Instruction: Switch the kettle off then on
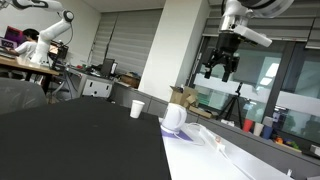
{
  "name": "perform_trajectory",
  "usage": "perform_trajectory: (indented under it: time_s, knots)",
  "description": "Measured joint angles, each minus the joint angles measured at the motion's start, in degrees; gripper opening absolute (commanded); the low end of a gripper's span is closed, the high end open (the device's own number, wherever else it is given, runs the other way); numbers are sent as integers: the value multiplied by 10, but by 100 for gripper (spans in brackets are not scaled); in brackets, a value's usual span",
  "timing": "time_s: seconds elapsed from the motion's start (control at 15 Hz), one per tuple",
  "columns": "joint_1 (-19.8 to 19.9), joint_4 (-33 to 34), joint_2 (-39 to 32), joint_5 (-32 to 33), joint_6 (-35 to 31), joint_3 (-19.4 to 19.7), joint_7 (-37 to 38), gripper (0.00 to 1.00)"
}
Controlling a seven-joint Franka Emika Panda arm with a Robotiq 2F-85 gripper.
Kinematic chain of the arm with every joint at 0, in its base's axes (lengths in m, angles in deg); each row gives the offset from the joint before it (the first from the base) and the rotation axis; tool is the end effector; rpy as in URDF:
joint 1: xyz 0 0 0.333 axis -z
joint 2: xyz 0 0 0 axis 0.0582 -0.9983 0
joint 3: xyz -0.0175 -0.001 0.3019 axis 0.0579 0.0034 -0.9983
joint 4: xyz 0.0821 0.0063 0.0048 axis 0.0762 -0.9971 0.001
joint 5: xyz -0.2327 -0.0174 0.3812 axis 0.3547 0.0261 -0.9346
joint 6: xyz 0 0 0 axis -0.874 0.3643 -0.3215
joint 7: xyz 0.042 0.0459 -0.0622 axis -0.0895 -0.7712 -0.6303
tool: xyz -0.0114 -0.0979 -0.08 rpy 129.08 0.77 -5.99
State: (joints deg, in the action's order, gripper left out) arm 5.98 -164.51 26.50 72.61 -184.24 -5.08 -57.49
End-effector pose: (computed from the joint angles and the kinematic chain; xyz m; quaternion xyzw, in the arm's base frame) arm 0.4575 0.0179 0.3981 0.9930 0.0016 0.0879 0.0789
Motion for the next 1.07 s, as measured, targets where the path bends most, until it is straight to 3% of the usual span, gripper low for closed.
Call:
perform_trajectory:
  time_s: [0.13,0.4,0.73,1.07]
  knots:
    - [8,29,-51,-3,-41,45,-61,67]
    - [10,130,-184,-62,-63,119,-160,37]
    - [20,291,-342,-119,-34,135,-195,3]
    - [37,454,-445,-155,80,128,-207,1]
